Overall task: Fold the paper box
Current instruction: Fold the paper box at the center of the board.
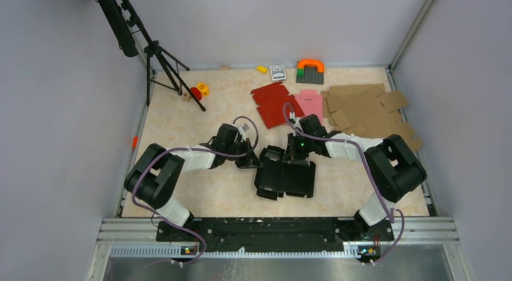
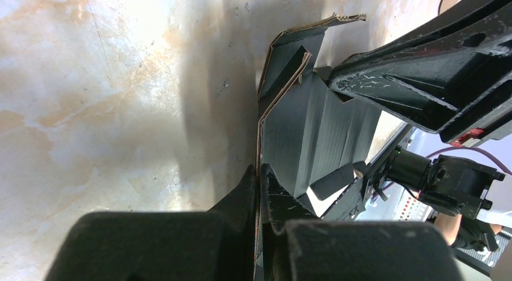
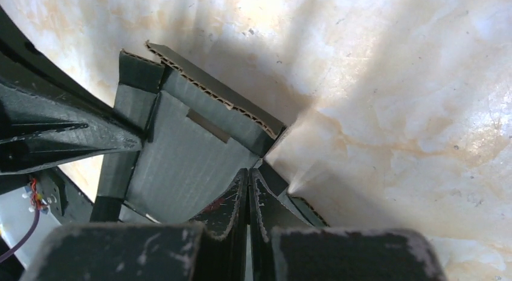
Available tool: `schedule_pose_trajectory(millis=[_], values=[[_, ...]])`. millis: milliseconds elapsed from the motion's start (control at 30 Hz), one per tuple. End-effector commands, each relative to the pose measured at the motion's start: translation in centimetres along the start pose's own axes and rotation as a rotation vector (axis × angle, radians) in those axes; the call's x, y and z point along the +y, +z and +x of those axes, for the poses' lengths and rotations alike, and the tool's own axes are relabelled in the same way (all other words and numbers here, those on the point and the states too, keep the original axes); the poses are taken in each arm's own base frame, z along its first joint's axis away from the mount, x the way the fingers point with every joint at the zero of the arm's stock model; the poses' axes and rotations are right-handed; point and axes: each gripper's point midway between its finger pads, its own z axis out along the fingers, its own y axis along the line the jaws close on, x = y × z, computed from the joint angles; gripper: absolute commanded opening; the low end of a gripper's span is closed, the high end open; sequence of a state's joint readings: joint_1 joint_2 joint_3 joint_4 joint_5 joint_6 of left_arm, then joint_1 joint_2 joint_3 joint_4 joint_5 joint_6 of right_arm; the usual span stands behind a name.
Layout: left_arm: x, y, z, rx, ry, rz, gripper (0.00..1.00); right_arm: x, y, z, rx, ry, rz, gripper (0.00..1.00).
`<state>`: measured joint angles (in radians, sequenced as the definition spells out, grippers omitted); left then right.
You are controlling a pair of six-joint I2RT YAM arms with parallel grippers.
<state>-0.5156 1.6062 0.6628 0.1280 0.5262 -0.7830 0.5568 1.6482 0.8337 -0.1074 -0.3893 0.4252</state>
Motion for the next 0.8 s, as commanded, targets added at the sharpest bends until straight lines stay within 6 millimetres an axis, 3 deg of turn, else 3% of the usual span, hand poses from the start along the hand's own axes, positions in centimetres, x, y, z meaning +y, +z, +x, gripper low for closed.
schedule_pose_trajectory(millis=[0, 133, 500, 767], values=[[-0.8, -0.4, -1.2, -0.061, 0.042, 0.016, 0.00, -0.9, 0.2, 1.5, 0.013, 0.010, 0.052, 0.00], [-0.6, -0.5, -1.4, -0.076, 0.039, 0.005, 0.00, -1.2, 0.3, 2.2, 0.015, 0.022, 0.055, 0.00], [-0.6, -0.6, -1.4, -0.082, 0.045, -0.011, 0.00, 1.0, -2.3, -0.2, -0.069, -0.014, 0.024, 0.00], [-0.8, -0.5, -1.3, -0.080, 0.054, -0.012, 0.00, 1.5, -2.7, 0.2, -0.060, -0.017, 0.009, 0.00]])
